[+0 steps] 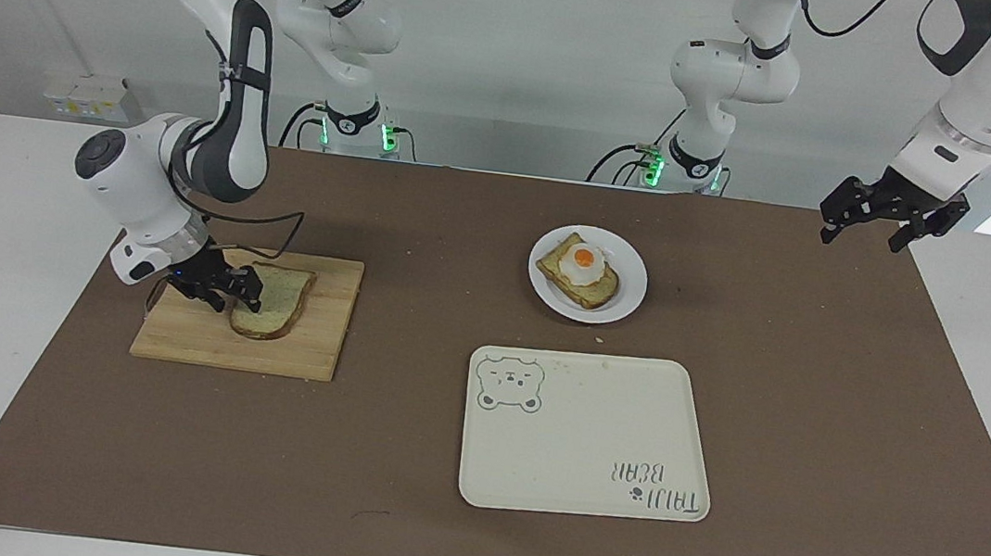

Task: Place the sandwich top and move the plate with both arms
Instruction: 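Reach the right gripper to the bread slice and grasp it, then carry the bread slice with the right gripper over the egg toast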

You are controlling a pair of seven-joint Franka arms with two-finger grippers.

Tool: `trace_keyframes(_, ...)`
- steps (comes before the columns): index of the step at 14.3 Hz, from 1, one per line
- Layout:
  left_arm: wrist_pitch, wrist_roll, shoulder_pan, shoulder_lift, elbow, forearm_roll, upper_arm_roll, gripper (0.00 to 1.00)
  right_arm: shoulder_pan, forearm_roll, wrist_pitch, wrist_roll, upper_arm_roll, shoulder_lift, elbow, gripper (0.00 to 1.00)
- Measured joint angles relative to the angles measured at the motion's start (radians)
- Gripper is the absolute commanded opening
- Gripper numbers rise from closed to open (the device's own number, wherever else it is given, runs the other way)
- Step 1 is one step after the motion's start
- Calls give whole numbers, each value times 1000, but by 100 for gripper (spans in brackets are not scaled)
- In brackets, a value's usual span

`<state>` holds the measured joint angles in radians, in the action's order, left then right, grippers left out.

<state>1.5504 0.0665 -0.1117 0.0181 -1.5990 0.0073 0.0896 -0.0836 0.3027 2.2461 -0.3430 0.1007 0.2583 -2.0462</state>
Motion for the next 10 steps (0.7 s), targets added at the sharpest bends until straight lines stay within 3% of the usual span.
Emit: trace_keyframes(10,0,0,0,0,0,0,0,100,8,1,-5,17,1,-3,12,0)
